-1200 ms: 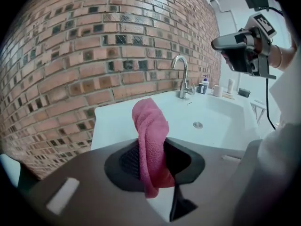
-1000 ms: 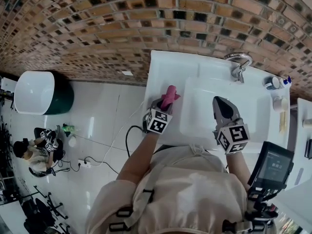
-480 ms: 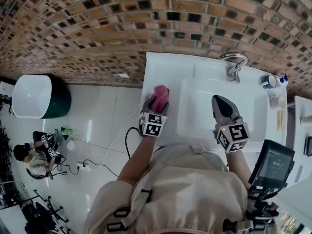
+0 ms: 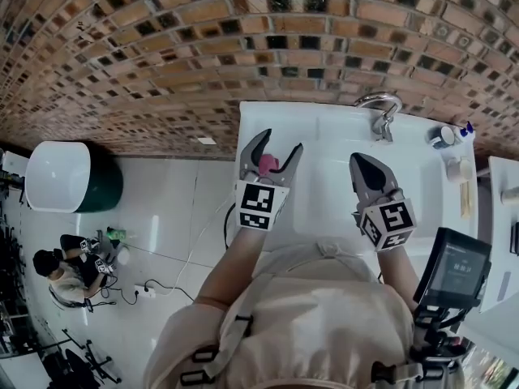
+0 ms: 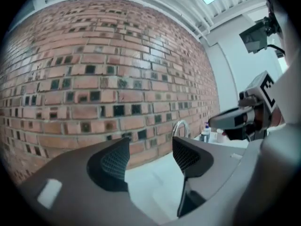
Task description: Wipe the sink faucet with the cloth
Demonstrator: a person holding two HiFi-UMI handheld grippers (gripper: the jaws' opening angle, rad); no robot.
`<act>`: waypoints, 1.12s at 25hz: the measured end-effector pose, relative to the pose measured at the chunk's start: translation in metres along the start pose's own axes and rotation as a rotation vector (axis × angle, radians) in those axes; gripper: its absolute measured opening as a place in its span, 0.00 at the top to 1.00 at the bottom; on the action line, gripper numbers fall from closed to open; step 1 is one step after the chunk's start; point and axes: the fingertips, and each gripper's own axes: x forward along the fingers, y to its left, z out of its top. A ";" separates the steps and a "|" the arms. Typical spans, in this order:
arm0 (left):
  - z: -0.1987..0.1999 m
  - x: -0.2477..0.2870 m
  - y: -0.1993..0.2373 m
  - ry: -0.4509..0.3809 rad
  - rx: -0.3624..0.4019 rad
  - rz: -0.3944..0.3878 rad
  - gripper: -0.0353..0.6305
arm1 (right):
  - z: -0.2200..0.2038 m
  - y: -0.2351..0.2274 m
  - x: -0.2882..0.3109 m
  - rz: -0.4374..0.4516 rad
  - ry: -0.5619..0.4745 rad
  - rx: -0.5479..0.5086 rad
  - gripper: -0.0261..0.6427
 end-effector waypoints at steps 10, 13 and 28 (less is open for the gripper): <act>0.082 0.011 -0.046 -0.244 0.068 -0.122 0.89 | 0.027 -0.015 -0.001 -0.031 -0.074 -0.010 0.98; 0.082 0.014 -0.050 -0.253 0.056 -0.149 0.94 | 0.031 -0.021 -0.001 -0.042 -0.079 -0.018 0.98; 0.052 0.025 -0.039 -0.110 0.044 -0.146 0.94 | 0.046 -0.021 -0.002 -0.080 -0.132 -0.085 0.98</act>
